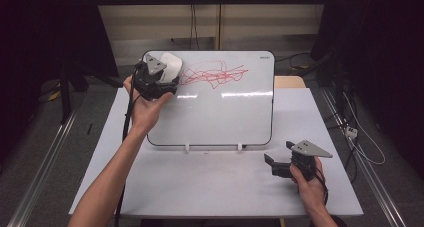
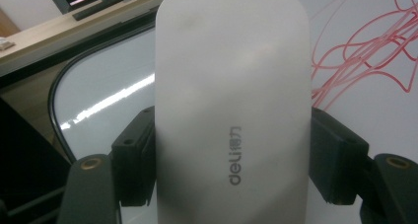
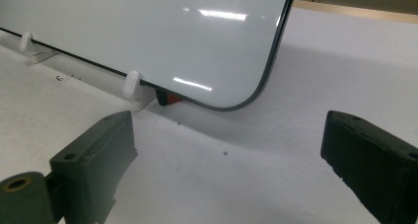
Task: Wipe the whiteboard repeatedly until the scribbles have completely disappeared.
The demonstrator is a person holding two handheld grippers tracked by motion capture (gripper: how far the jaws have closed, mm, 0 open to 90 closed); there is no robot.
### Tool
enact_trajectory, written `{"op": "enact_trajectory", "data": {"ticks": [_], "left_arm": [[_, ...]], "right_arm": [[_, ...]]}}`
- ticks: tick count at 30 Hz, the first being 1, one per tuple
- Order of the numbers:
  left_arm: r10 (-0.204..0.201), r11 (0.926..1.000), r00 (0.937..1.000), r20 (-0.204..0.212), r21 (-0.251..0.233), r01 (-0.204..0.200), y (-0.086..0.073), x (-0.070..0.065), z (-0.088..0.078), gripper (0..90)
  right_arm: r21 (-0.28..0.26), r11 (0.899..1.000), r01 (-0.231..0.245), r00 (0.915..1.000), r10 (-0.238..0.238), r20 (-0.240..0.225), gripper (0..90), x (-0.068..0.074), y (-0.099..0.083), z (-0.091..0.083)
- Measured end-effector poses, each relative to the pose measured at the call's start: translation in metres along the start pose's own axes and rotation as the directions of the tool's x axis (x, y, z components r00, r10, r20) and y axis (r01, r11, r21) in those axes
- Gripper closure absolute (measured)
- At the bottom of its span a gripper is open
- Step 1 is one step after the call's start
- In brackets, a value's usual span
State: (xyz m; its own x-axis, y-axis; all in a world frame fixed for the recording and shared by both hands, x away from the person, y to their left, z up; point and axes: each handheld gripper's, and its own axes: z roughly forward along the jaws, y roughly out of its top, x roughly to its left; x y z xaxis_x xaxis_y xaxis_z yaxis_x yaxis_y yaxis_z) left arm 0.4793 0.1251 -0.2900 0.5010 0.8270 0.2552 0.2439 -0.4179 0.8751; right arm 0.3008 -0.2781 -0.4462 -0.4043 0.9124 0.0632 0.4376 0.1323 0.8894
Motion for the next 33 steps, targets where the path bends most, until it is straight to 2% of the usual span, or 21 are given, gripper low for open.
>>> {"op": "enact_trajectory", "data": {"ticks": [9,11,14,16,21,25,27,33], "left_arm": [[0.014,0.9994,0.9997,-0.02,0.03,-0.013,-0.003,0.0,0.009,30.8],[0.029,0.999,0.9993,-0.025,0.036,-0.028,-0.003,-0.001,0.011,30.7],[0.056,0.9974,0.9968,-0.057,0.049,-0.053,-0.004,-0.005,0.015,30.5],[0.041,0.9981,0.9977,-0.055,0.048,-0.038,-0.004,-0.004,0.016,30.4],[0.041,0.9981,0.9985,-0.036,0.047,-0.04,-0.005,-0.002,0.014,29.5],[0.025,0.9987,0.9993,-0.028,0.044,-0.024,-0.005,0.001,0.007,26.3],[0.023,0.9985,0.9997,-0.006,0.049,-0.023,-0.005,0.001,0.005,28.1],[0.022,0.9981,0.9994,-0.025,0.059,-0.02,-0.003,-0.001,0.006,30.2]], "right_arm": [[-0.004,1.0,0.002,1.0,-0.002,0.001,6.0,0.0,0.0,0.0],[-0.005,1.0,0.004,1.0,-0.004,0.002,6.0,-0.001,0.0,0.0],[-0.005,1.0,0.003,1.0,-0.003,0.002,6.0,-0.001,0.0,0.0],[-0.003,1.0,0.002,1.0,-0.002,0.001,6.0,0.0,0.0,0.0],[-0.002,1.0,0.004,1.0,-0.004,0.001,6.0,-0.001,0.0,0.0],[-0.002,1.0,0.004,1.0,-0.004,0.001,6.0,0.0,0.0,-0.001],[-0.001,1.0,0.002,1.0,-0.002,0.0,6.0,0.0,0.0,0.0],[0.0,1.0,0.005,1.0,-0.005,0.0,6.0,0.0,0.0,0.0]]}}
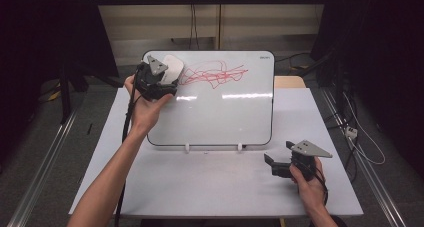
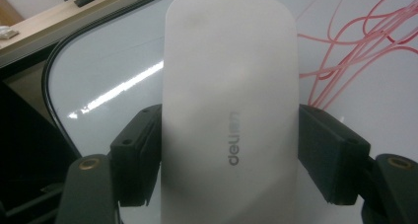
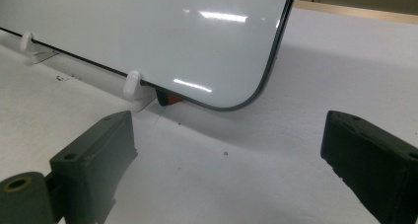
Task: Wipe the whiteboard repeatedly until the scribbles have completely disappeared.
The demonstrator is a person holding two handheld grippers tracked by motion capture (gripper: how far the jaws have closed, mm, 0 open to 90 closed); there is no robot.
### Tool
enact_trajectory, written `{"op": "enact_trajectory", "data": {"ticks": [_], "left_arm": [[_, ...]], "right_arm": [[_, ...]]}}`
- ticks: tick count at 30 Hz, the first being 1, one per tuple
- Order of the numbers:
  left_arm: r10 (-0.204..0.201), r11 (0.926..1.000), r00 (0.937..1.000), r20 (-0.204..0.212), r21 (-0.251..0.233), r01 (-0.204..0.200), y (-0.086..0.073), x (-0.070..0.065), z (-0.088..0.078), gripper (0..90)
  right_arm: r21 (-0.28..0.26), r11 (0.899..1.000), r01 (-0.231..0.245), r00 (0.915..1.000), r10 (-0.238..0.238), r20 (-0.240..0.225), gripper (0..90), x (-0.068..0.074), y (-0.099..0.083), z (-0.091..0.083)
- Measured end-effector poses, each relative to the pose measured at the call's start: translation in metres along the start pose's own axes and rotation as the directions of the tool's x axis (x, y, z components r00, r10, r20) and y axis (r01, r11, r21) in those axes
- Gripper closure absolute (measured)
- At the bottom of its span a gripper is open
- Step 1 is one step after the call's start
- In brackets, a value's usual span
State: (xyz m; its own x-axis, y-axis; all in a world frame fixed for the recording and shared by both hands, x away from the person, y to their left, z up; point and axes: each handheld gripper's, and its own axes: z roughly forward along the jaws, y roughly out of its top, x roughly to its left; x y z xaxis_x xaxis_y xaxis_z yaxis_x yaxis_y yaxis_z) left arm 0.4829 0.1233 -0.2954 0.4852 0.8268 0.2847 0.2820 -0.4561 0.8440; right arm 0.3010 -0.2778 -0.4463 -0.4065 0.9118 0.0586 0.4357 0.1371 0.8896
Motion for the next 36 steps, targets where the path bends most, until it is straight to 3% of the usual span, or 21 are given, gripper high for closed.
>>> {"op": "enact_trajectory", "data": {"ticks": [17,36], "left_arm": [[0.012,0.9998,0.9997,-0.02,0.013,-0.012,0.003,-0.005,0.001,31.0],[0.037,0.9992,0.999,-0.025,0.016,-0.036,0.011,-0.02,0.005,31.0]], "right_arm": [[0.0,1.0,0.002,1.0,-0.002,-0.002,6.0,0.001,0.001,0.002],[-0.001,1.0,0.004,1.0,-0.004,-0.004,6.0,0.001,0.001,0.002]]}}
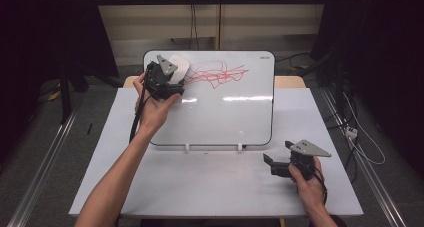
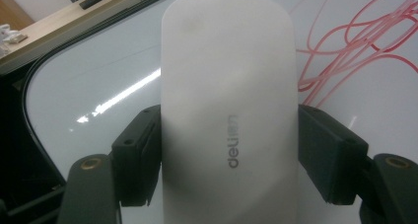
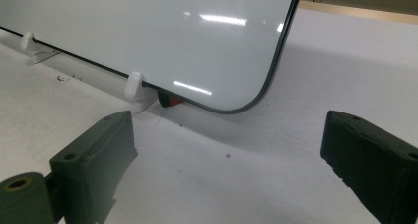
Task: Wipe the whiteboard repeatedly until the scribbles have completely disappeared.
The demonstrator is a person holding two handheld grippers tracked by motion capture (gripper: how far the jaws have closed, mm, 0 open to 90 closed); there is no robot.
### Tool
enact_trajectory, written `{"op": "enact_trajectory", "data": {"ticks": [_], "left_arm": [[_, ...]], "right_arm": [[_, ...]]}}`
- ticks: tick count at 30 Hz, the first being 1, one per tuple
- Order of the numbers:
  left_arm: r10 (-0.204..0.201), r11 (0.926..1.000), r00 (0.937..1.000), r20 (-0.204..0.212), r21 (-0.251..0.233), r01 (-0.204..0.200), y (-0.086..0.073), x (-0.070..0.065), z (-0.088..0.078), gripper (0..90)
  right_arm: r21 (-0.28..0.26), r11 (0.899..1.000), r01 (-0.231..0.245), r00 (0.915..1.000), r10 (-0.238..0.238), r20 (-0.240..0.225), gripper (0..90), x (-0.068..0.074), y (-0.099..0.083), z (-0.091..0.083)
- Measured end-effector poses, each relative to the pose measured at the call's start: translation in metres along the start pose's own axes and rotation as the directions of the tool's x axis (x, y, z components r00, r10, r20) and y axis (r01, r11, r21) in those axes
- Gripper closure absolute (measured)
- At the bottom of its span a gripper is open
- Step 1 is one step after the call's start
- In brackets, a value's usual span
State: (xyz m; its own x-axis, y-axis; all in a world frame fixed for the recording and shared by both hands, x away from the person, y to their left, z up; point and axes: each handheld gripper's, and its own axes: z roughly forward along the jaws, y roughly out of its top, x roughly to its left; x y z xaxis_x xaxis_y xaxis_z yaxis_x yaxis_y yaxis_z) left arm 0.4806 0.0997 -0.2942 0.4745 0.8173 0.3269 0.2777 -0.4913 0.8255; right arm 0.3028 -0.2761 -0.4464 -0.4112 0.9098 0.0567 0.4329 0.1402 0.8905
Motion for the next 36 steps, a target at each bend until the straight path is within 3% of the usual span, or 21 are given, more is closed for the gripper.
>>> {"op": "enact_trajectory", "data": {"ticks": [26,36], "left_arm": [[0.04,0.9992,0.9992,0.006,0.002,-0.04,0.018,-0.03,0.009,31.0],[0.098,0.9951,0.9948,0.025,-0.003,-0.098,0.031,-0.056,0.015,31.0]], "right_arm": [[-0.002,1.0,0.001,1.0,-0.001,-0.004,6.0,0.0,0.0,0.0],[-0.003,1.0,0.0,1.0,0.0,-0.005,6.0,0.0,0.0,-0.001]]}}
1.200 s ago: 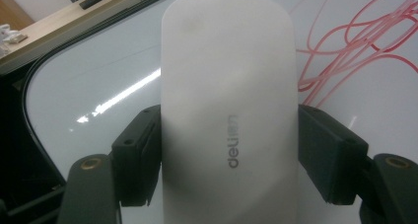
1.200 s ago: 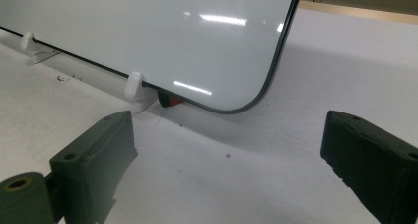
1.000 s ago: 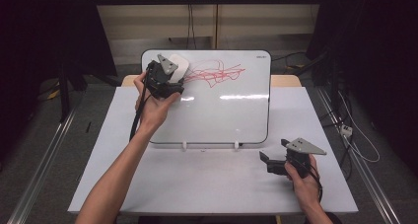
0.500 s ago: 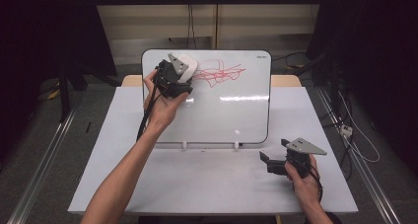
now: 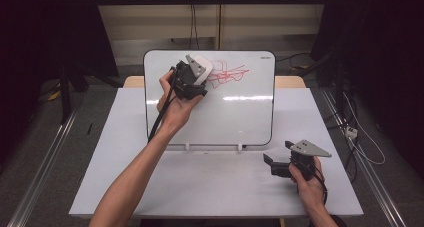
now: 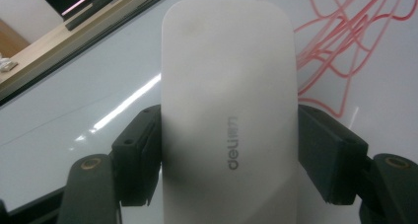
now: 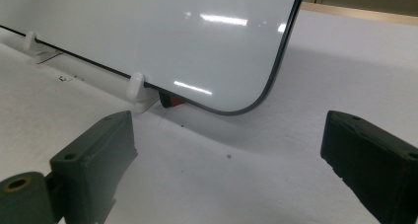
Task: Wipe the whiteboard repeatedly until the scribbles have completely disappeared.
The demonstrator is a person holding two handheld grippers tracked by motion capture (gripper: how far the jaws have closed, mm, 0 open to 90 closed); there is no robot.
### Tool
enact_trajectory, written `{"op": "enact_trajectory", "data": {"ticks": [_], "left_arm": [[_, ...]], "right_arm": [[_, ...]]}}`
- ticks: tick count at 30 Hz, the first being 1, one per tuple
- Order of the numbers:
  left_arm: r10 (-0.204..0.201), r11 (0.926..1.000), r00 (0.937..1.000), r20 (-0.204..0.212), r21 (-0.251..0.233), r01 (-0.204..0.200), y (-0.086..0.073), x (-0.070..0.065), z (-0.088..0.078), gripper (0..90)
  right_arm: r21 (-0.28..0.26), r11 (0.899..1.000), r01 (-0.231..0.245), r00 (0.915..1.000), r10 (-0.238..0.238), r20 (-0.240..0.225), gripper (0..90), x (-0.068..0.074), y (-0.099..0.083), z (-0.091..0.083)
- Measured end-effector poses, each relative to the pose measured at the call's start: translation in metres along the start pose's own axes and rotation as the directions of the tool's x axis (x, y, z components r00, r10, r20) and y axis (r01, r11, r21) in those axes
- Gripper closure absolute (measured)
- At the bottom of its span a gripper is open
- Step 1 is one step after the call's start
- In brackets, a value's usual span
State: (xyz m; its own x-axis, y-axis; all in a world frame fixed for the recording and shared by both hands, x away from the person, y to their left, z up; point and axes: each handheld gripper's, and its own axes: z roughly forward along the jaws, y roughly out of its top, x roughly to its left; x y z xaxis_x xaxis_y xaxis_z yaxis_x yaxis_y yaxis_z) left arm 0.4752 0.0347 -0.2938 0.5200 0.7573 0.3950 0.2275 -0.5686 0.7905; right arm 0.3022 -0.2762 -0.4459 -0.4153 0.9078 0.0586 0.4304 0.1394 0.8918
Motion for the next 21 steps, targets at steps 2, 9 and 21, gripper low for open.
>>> {"op": "enact_trajectory", "data": {"ticks": [2,9,21], "left_arm": [[0.014,0.9999,0.9999,0.004,0.001,-0.014,0.002,-0.004,0.001,31.0],[0.024,0.9997,0.9995,0.02,-0.004,-0.024,0.003,-0.005,0.001,31.1],[-0.028,0.9994,0.9996,0.003,0.018,0.028,-0.011,0.025,-0.008,31.2]], "right_arm": [[0.0,1.0,0.001,1.0,-0.001,0.0,6.0,0.0,0.0,0.0],[0.002,1.0,-0.004,1.0,0.004,0.0,6.0,-0.001,-0.001,-0.002],[0.003,1.0,-0.013,0.9999,0.013,0.012,5.9,-0.004,-0.003,-0.004]]}}
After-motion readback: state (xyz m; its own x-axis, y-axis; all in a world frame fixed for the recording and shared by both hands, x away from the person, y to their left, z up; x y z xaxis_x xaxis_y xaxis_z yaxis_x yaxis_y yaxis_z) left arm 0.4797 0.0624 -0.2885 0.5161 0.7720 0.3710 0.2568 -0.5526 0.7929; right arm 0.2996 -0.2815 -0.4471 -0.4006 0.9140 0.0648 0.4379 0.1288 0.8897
